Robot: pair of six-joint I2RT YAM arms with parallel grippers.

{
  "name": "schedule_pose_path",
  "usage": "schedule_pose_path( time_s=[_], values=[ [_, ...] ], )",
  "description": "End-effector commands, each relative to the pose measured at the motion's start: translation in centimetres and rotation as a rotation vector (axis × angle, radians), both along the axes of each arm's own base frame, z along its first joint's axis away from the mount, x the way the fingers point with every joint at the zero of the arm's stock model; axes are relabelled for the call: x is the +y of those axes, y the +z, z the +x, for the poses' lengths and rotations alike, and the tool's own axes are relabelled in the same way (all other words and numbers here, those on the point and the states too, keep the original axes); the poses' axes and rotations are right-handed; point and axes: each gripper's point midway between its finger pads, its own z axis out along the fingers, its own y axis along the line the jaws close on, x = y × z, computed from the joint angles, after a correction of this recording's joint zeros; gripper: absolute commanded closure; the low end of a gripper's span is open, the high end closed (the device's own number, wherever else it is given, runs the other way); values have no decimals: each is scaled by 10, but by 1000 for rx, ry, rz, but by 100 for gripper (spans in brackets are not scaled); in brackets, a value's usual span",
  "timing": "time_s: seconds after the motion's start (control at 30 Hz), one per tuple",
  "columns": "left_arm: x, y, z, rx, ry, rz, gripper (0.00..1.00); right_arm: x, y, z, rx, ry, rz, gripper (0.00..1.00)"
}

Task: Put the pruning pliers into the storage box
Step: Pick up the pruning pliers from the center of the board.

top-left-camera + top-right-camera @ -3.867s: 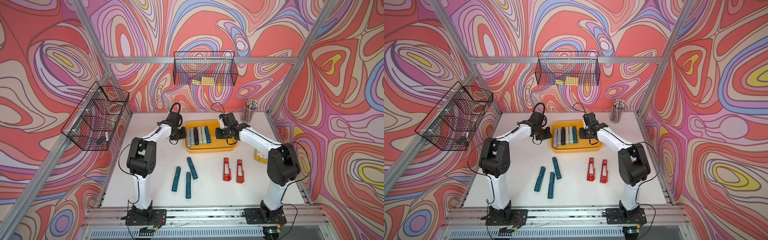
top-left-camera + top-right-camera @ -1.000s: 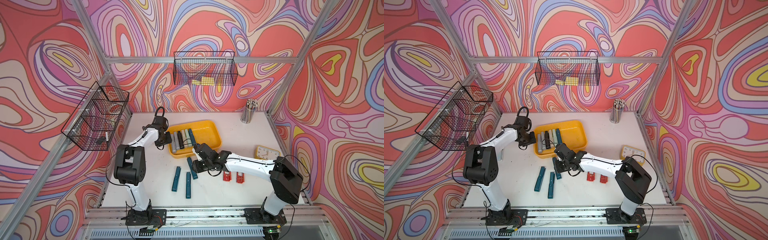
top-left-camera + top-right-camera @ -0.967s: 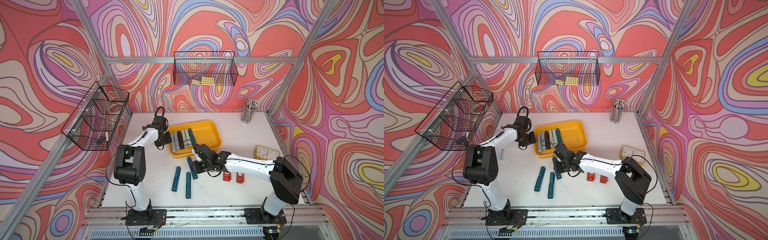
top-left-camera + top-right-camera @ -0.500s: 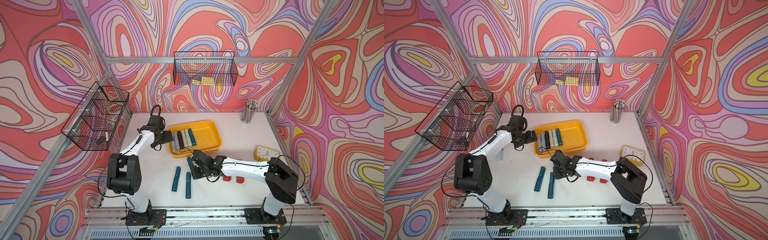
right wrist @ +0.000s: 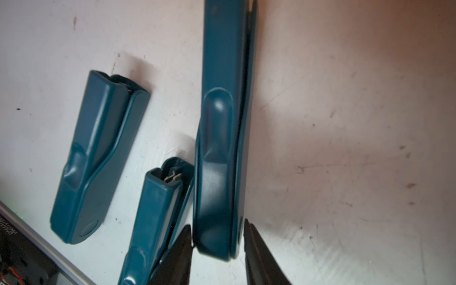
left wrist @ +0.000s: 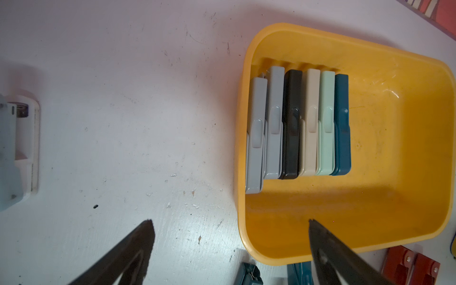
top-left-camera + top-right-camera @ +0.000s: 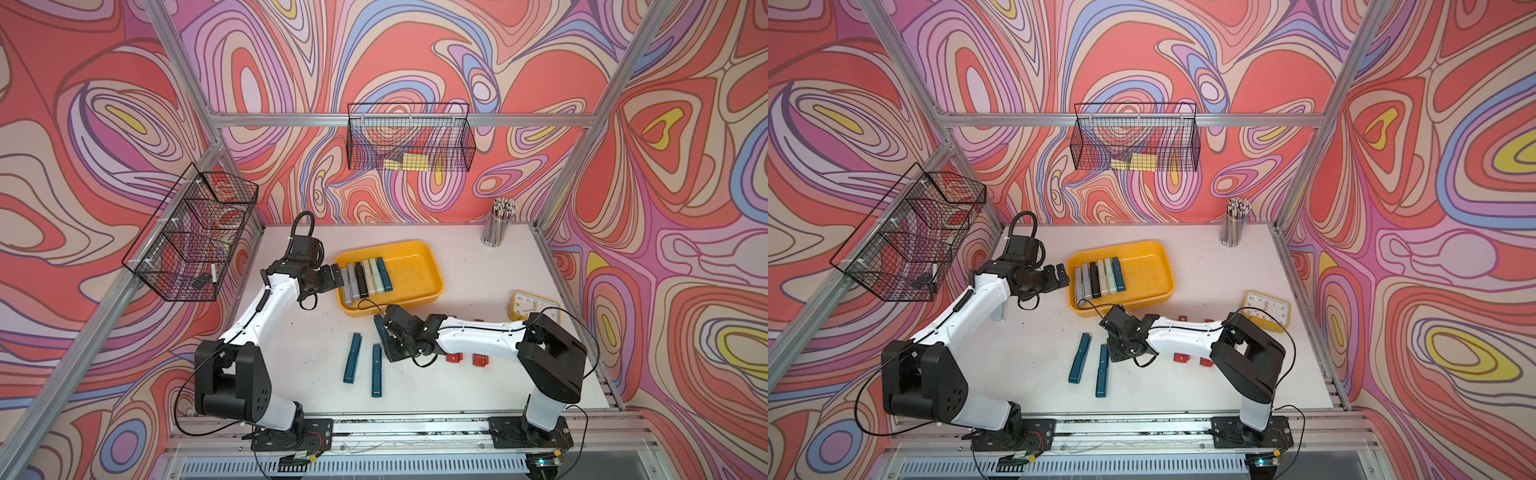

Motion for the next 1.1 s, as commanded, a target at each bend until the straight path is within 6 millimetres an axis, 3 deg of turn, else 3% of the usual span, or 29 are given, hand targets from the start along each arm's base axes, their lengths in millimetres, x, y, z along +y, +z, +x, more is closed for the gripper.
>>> schedule_pose_path(
  time_s=[0.0, 0.6, 1.07],
  values=[
    [5, -7, -11, 43, 0, 10, 1, 2, -6, -2, 4, 7, -7, 61],
    [0, -10, -11, 47, -9, -12, 1, 4, -21, 4, -2, 37, -82, 61],
    [-2, -11, -12, 47, -10, -30, 1, -7, -18, -2, 12, 25, -102, 87]
  ],
)
